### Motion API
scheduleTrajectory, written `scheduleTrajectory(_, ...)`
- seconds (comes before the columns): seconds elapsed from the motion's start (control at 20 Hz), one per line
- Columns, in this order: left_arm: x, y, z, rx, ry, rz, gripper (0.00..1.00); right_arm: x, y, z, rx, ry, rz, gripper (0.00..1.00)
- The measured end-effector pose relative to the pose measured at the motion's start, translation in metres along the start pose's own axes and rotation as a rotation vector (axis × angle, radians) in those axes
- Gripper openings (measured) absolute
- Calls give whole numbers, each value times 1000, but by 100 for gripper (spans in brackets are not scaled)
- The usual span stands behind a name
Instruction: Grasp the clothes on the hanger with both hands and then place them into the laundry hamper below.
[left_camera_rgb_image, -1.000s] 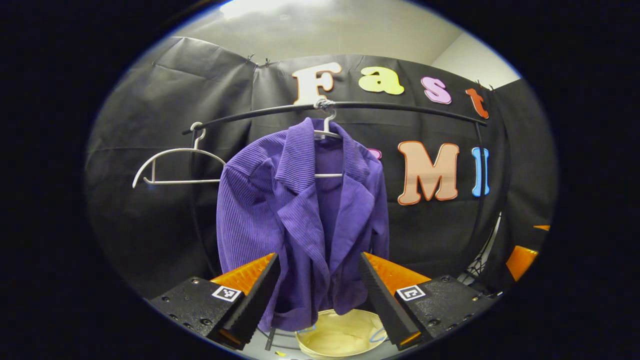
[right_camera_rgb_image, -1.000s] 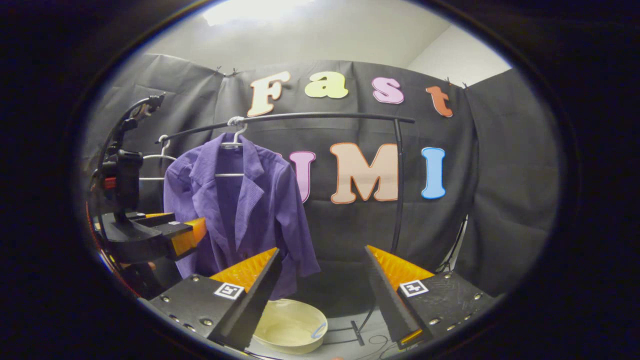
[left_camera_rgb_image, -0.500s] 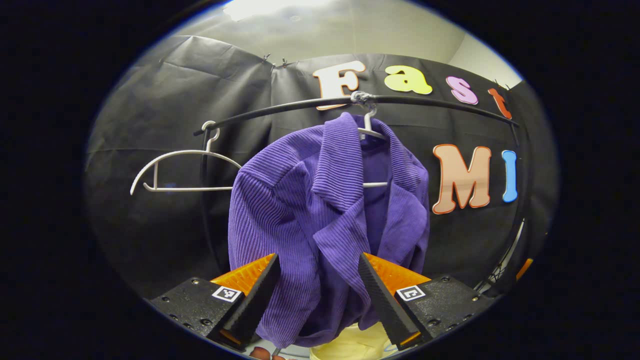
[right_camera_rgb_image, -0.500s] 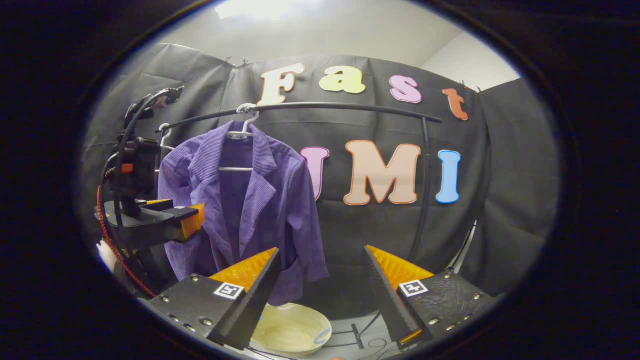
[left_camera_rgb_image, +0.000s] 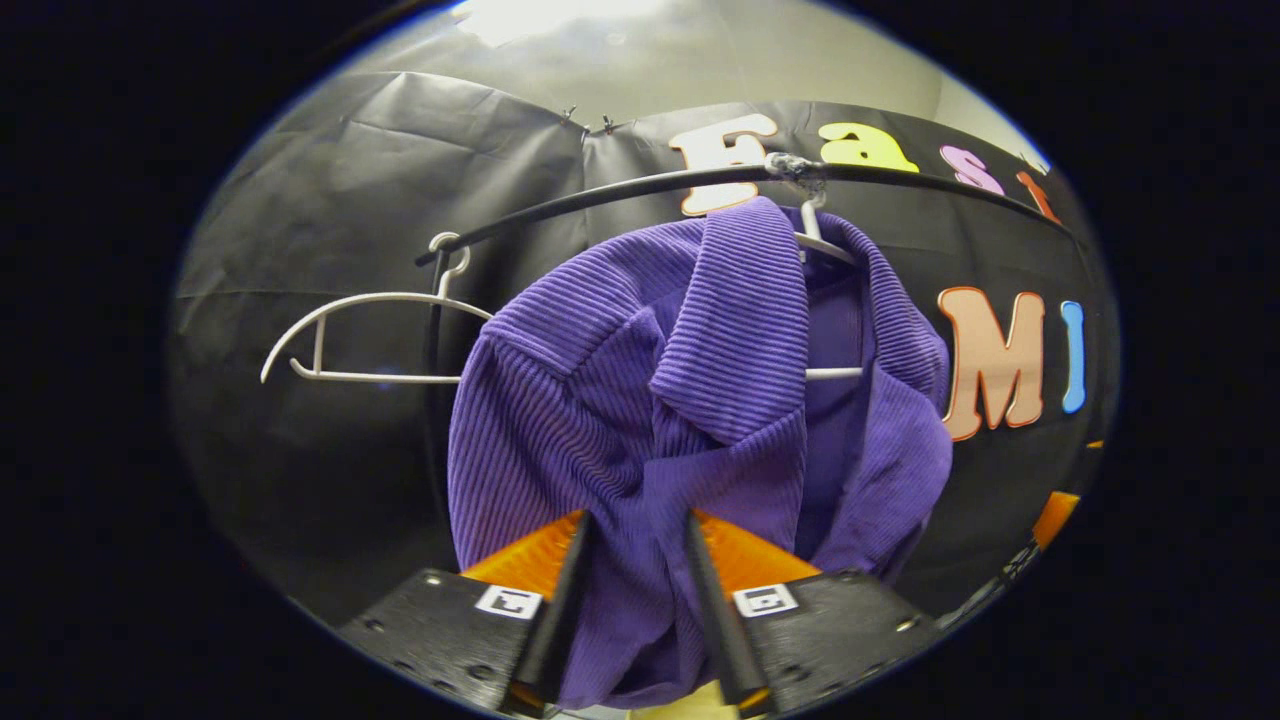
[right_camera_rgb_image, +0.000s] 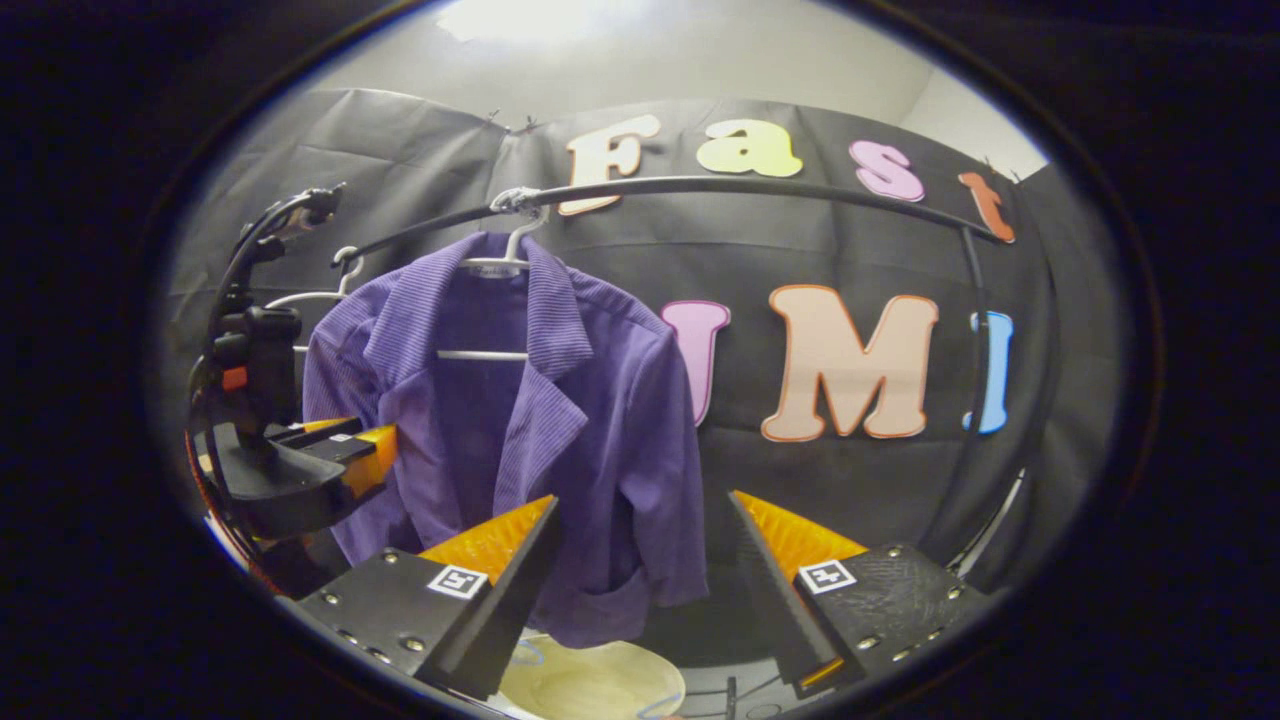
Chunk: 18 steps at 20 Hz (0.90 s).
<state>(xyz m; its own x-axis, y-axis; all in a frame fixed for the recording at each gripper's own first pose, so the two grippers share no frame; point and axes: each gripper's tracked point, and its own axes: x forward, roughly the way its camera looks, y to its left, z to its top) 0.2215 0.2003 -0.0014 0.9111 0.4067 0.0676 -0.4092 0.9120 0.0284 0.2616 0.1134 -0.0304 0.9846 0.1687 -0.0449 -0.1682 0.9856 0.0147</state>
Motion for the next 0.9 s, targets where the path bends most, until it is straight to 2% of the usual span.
scheduleTrajectory(0.2,9,13,-6,-54,35,57,0,36,15,3,-5,-14,77,97)
scheduleTrajectory(0.3,12,18,-7,-77,57,82,0,50,22,0,4,-10,105,96)
scheduleTrajectory(0.45,10,16,-4,-90,59,75,0,71,32,3,58,-2,150,96)
scheduleTrajectory(0.5,7,15,-3,-90,56,64,3,77,38,4,71,1,169,96)
scheduleTrajectory(0.6,1,5,-2,-81,59,29,0,86,48,6,92,0,203,96)
scheduleTrajectory(0.9,-29,-14,-1,-71,92,-59,0,107,75,0,138,17,267,96)
